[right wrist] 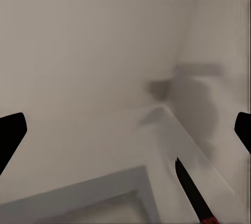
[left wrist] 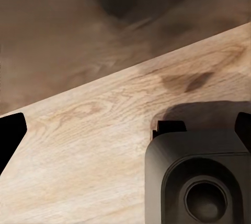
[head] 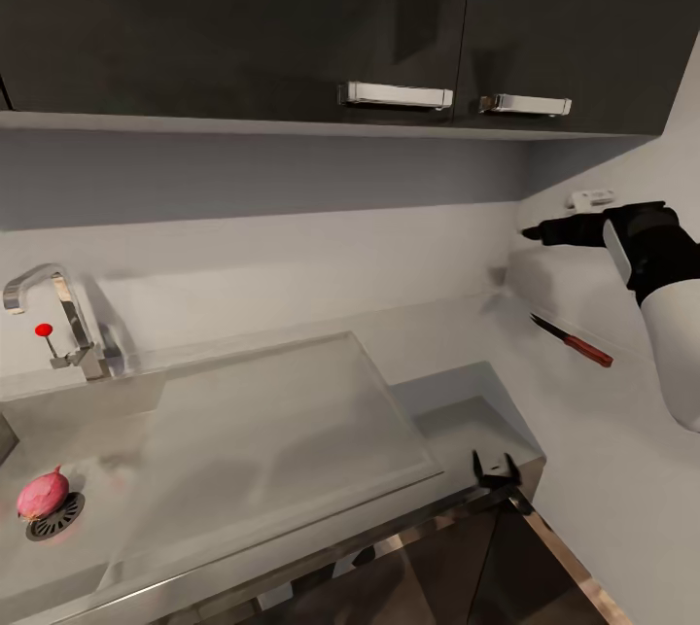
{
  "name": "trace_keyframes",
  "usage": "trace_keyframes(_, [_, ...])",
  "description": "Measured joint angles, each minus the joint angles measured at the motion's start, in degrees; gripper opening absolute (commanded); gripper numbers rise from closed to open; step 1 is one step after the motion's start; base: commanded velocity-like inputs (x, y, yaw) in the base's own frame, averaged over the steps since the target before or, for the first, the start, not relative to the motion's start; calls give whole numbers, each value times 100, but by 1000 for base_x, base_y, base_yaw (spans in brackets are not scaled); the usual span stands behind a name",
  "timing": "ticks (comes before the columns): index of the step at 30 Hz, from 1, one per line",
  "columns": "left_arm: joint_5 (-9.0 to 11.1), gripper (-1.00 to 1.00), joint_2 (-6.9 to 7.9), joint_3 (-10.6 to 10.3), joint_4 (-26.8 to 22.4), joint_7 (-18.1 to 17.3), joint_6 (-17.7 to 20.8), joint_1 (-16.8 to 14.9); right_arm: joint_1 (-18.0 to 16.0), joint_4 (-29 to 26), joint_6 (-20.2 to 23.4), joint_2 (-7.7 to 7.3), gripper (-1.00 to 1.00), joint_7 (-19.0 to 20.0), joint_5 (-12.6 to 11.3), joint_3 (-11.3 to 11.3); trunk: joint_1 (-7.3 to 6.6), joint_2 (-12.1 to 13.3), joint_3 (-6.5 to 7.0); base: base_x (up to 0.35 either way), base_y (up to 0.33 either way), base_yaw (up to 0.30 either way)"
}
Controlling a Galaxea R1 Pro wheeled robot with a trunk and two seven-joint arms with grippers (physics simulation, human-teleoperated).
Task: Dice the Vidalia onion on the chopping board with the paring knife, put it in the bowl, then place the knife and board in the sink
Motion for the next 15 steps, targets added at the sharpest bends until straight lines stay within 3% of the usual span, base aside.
trace_keyframes(15, [0, 100, 0, 0, 7, 0, 0, 0, 0, 341, -13, -121, 100, -12, 0, 0, 0, 0, 0, 0, 0, 0])
